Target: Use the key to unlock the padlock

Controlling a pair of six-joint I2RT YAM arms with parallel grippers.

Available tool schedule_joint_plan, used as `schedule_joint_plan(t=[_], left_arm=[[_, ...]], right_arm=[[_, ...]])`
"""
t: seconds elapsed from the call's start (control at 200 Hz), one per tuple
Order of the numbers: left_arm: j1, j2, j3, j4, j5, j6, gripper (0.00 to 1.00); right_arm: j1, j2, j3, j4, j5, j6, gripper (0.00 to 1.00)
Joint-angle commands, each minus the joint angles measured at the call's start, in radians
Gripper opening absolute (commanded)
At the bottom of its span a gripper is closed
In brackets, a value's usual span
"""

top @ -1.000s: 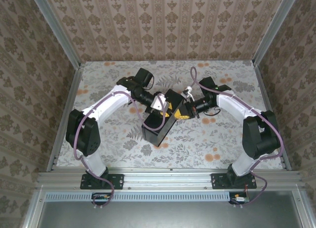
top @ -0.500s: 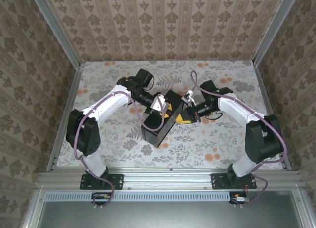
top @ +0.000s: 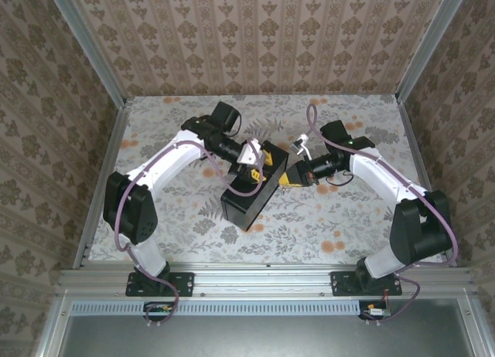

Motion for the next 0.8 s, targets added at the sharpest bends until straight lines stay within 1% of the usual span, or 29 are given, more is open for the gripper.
schedule_joint_plan(t=[0.0,0.05,0.11,0.18,0.22,0.285,0.335,0.385,0.49,0.595,0.795], left_arm=[[-0.007,-0.048,0.044,0.079,0.116,-0.298,0.44],[-0.007,-0.053,0.049,0.167,0.129,-0.514,0.39],[-0.005,-0.050,0.067,0.233,0.090,-0.765,0.37],[-0.005,-0.038,0.092,0.236,0.042,-0.964,0.31],[-0.006,-0.028,0.113,0.216,0.024,-1.074,0.29],[-0.009,-0.007,0.154,0.151,0.036,-1.190,0.25],[-0.014,-0.010,0.156,0.125,0.043,-1.242,0.23],[-0.023,-0.031,0.143,0.113,0.024,-1.271,0.22],[-0.032,-0.079,0.104,0.116,-0.016,-1.333,0.25],[-0.025,-0.088,0.104,0.049,-0.099,-1.349,0.27],[-0.032,-0.090,0.095,-0.051,-0.124,-1.304,0.27]], right_arm=[[0.001,-0.055,-0.028,0.071,0.025,0.002,0.00],[0.001,-0.067,-0.038,0.099,0.037,0.000,0.00],[0.002,-0.079,-0.045,0.136,0.054,-0.002,0.00],[0.007,-0.089,-0.050,0.200,0.099,0.011,0.00],[0.017,-0.093,-0.055,0.258,0.125,0.029,0.00],[0.040,-0.092,-0.060,0.329,0.148,0.030,0.00],[0.049,-0.085,-0.065,0.373,0.147,0.030,0.00],[0.049,-0.072,-0.065,0.384,0.135,0.017,0.00],[0.047,-0.063,-0.064,0.357,0.105,-0.041,0.00],[0.047,-0.083,-0.087,0.379,0.076,-0.051,0.00],[0.043,-0.085,-0.091,0.374,0.039,-0.070,0.00]])
